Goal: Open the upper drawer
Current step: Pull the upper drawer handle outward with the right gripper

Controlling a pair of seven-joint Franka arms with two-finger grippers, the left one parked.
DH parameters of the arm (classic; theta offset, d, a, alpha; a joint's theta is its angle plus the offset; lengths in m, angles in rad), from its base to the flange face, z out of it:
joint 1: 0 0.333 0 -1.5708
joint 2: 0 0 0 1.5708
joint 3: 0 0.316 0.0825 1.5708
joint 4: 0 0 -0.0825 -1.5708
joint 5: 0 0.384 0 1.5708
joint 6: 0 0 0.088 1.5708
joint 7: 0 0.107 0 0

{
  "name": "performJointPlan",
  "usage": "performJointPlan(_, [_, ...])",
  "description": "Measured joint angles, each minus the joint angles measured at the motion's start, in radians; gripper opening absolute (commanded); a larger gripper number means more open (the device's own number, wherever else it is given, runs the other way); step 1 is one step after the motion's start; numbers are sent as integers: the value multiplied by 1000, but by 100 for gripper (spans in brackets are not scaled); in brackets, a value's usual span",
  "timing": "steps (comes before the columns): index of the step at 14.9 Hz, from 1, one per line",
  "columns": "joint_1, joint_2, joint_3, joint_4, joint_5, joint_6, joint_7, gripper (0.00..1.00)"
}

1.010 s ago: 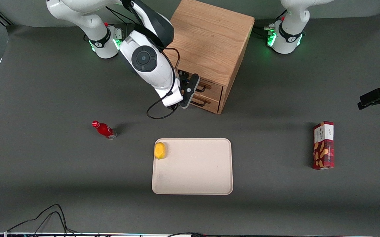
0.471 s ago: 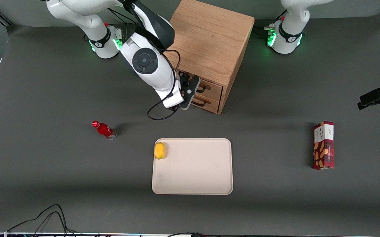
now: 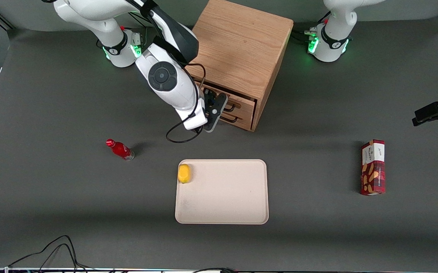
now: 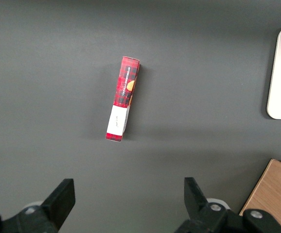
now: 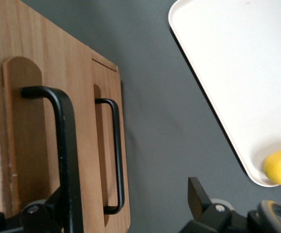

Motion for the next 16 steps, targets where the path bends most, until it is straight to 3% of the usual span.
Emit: performJointPlan(16, [-58,60,-2,70,-40,13,0,100])
